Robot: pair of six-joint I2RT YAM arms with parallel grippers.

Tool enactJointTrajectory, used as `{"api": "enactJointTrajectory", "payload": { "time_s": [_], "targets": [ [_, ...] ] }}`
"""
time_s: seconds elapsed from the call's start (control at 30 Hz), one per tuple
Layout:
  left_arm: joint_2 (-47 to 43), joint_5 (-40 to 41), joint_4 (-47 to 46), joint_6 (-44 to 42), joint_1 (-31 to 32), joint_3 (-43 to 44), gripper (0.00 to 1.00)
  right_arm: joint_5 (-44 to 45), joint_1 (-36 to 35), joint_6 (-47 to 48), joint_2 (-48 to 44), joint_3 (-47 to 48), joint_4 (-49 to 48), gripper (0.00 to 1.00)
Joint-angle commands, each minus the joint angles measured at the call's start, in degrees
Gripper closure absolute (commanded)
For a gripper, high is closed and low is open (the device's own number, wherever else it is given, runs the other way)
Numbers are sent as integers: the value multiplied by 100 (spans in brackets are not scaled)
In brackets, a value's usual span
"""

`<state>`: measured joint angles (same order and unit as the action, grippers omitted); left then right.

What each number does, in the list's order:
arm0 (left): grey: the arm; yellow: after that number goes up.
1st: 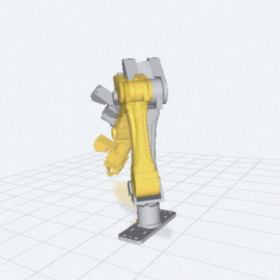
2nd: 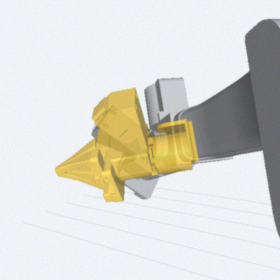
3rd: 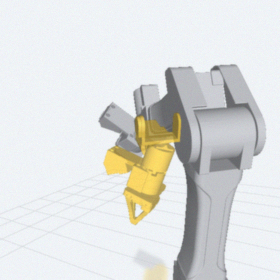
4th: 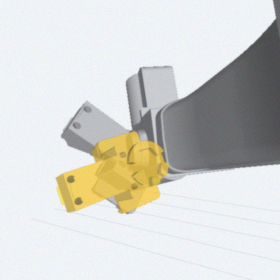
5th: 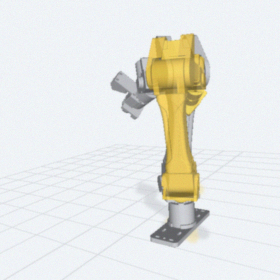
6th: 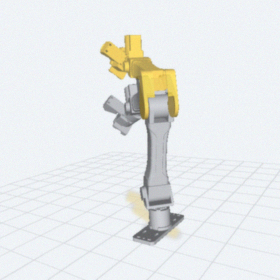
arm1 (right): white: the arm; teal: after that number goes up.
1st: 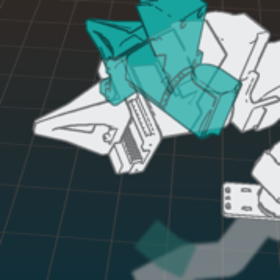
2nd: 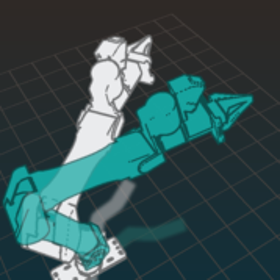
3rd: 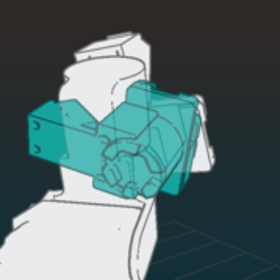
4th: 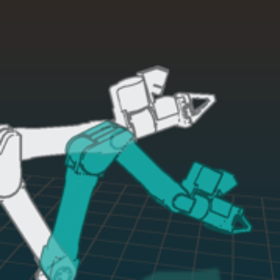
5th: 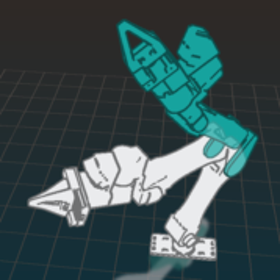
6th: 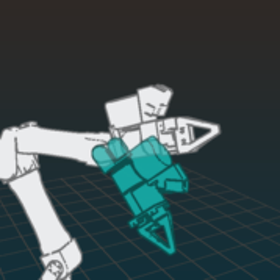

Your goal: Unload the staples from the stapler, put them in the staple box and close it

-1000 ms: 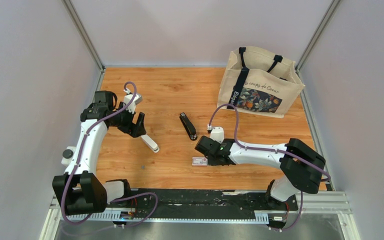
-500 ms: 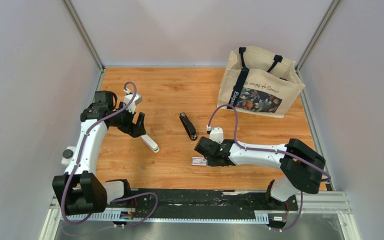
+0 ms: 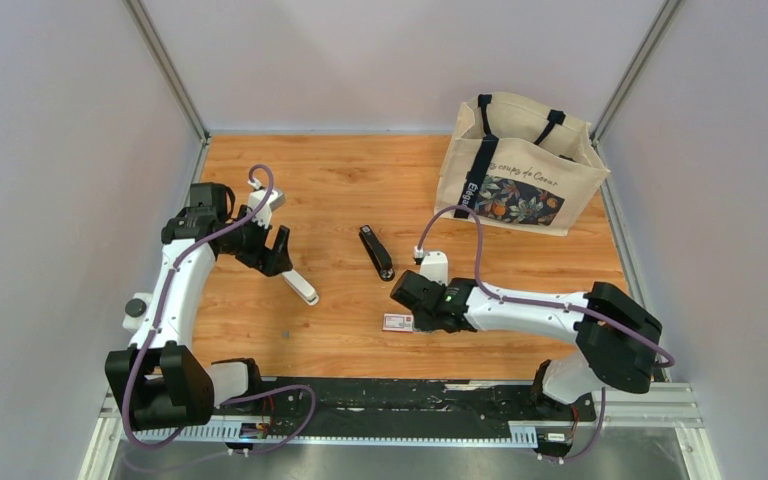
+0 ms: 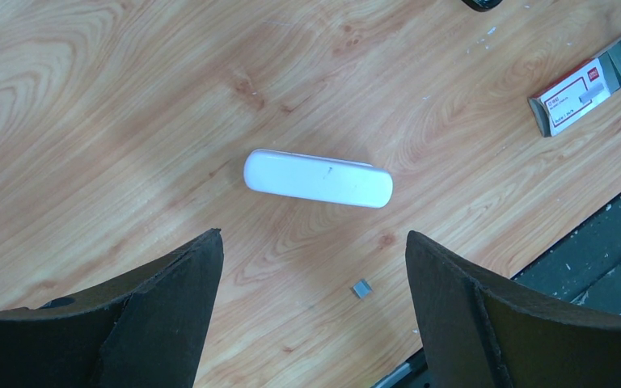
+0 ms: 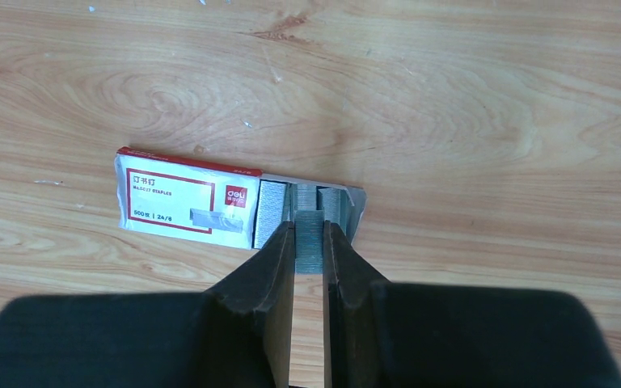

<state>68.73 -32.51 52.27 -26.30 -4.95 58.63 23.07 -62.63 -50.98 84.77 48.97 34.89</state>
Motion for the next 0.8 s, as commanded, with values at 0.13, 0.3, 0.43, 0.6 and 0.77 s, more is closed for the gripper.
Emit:
{"api": "enactJointTrajectory", "payload": {
  "time_s": [0.13, 0.3, 0.43, 0.6, 0.77],
  "targets": [
    [-140, -97, -59, -112, 29, -1, 9, 163, -56, -8, 92, 157, -106, 94],
    [-149, -80, -50, -129, 29, -1, 9, 145, -47, -17, 171, 104, -158, 94],
    [-158, -97, -42, -120, 29, 8, 9, 128, -47, -35, 198, 60, -193, 94],
    [-167, -80, -42, -120, 29, 8, 9, 136, -39, -35, 206, 25, -194, 94],
    [-167, -89, -33, -129, 29, -1, 9, 128, -39, -26, 276, 34, -220, 91]
  ]
}}
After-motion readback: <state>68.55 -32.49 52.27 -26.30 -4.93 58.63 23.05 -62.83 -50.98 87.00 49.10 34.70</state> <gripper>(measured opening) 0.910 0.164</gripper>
